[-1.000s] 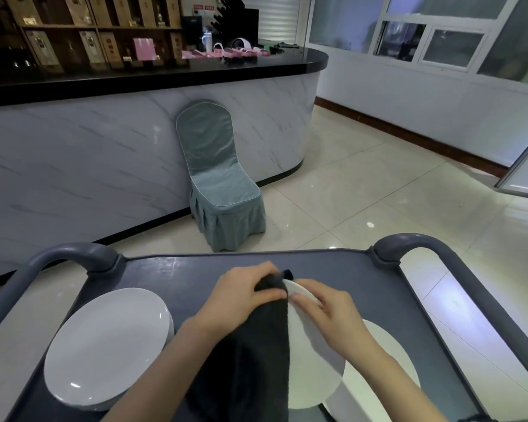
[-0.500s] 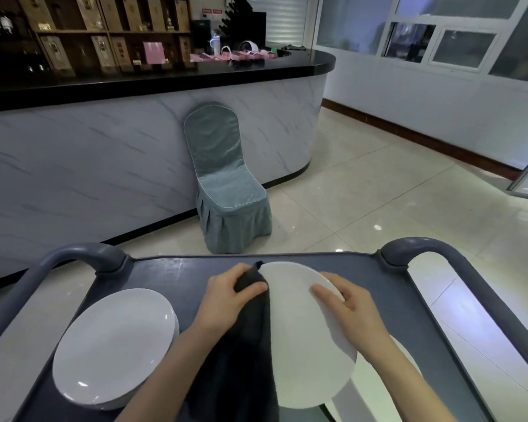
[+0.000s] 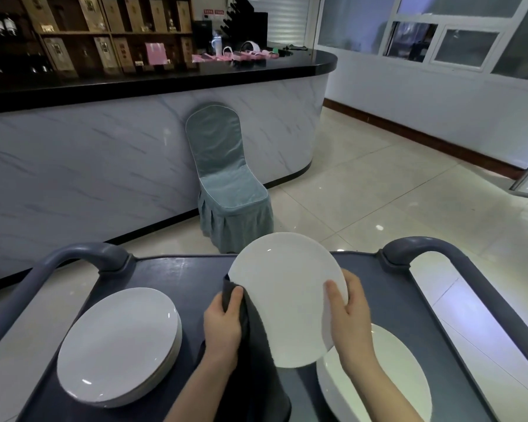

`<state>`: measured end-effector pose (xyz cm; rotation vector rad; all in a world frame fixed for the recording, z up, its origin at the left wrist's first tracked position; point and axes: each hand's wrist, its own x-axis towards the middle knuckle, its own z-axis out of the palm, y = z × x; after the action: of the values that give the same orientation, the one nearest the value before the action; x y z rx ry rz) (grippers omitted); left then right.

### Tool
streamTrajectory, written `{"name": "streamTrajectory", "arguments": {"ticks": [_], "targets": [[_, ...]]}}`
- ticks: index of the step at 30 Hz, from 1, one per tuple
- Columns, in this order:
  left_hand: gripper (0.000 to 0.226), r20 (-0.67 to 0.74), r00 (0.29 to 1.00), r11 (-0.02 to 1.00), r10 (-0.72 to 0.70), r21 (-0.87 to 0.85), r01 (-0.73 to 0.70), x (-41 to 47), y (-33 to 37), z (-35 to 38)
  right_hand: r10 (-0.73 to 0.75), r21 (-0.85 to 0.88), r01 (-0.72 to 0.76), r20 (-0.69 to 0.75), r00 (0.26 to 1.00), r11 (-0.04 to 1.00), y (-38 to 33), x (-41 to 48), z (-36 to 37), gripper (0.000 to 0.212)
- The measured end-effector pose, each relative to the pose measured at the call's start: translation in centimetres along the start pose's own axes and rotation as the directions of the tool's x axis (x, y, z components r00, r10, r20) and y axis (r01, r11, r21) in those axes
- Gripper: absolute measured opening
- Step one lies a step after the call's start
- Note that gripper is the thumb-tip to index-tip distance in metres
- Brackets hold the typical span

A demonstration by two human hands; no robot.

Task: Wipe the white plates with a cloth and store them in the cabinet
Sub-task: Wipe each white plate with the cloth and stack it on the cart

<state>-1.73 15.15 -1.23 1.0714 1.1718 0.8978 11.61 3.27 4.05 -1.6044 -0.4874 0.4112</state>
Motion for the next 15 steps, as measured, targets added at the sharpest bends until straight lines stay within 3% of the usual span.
{"name": "streamTrajectory", "arguments": {"ticks": [4, 6, 9, 12, 15], "targets": [[0.018, 0.085, 0.977, 0.966, 0.195, 0.155, -0.207, 1.2, 1.9, -1.0, -0.092, -0.151, 0.136, 0.266, 0.959, 0.979, -1.2, 2.2, -2.3, 0.045], [0.020, 0.221, 0.936, 0.922, 0.274, 0.215, -0.321, 1.6, 3.0, -1.0, -0.154, -0.232, 0.272, 0.427, 0.891, 0.934, -2.5, 3.2, -2.9, 0.052], [0.021, 0.462, 0.839, 0.842, 0.287, 0.296, -0.450, 2.2, 4.6, -0.6, -0.185, -0.247, 0.395, 0.592, 0.784, 0.885, -3.9, 3.9, -3.0, 0.046], [0.022, 0.525, 0.807, 0.837, 0.270, 0.287, -0.466, 2.5, 5.1, -0.4, -0.219, -0.250, 0.418, 0.565, 0.796, 0.874, -3.8, 3.6, -2.8, 0.043], [0.024, 0.418, 0.873, 0.885, 0.251, 0.267, -0.382, 2.1, 3.9, -0.3, -0.226, -0.210, 0.346, 0.444, 0.867, 0.914, -3.5, 3.5, -2.9, 0.040]]}}
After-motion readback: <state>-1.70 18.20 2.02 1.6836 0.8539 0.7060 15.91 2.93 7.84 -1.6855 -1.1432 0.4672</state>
